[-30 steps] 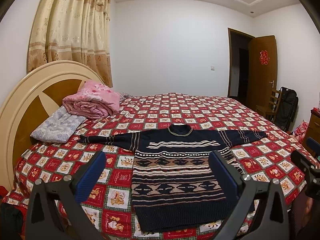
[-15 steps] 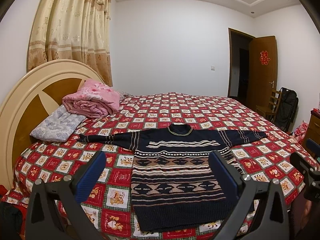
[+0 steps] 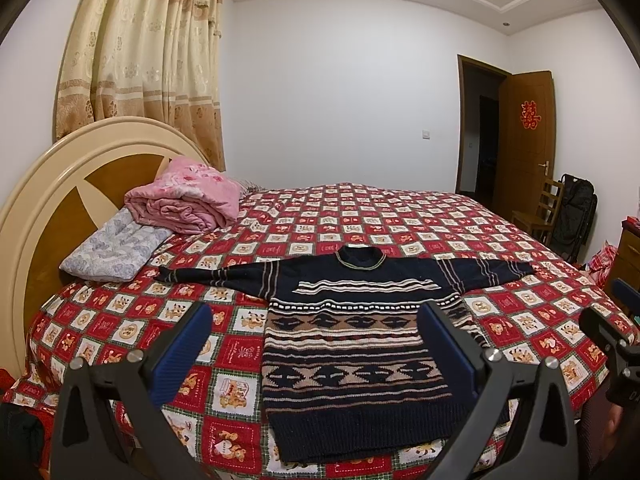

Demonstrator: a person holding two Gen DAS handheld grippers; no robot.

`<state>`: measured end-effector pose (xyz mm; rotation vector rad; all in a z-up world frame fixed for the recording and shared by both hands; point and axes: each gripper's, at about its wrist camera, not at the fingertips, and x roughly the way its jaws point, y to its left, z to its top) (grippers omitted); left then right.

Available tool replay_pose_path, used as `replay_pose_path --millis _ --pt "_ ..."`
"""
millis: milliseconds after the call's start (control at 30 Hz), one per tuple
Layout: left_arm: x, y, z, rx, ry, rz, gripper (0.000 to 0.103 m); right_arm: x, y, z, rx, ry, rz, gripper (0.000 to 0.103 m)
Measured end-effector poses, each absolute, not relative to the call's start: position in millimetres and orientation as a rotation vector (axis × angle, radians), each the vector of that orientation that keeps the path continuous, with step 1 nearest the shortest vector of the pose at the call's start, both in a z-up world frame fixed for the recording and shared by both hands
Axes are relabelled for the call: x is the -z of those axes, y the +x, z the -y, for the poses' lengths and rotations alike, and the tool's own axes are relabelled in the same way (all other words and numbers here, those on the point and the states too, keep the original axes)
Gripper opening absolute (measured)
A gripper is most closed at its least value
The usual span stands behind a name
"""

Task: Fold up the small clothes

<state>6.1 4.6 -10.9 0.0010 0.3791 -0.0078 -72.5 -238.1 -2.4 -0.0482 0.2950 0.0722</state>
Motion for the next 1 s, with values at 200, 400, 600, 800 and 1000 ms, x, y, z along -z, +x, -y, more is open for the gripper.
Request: replay_pose_path --millis 200,400,600,800,1000 --pt "12.5 6.1 -5.0 0.007 -0.001 -0.381 0.103 2.1 -72.2 238.4 -0.073 -0.048 -0.295 0.102" --pt "15.2 6.2 -5.5 0.005 -0.002 -0.384 0.103 5.0 -73.2 237.5 -0.075 -0.051 -0.3 0.102" --pt "17.4 6.3 -6.2 0.005 -0.003 -0.386 0.103 8.7 -73.2 237.1 -0.076 -0.052 -0.305 0.102" --pt "18.8 7.7 -7.4 0.004 -0.003 -0.39 0.103 10.9 -69.9 238.0 -0.08 -0.052 -0.312 0.102" --pt "29.5 13.0 -8.1 0.008 -0.003 -0.412 0.103 17.2 -59.8 240.3 -0.1 -0.051 -0.342 0.102"
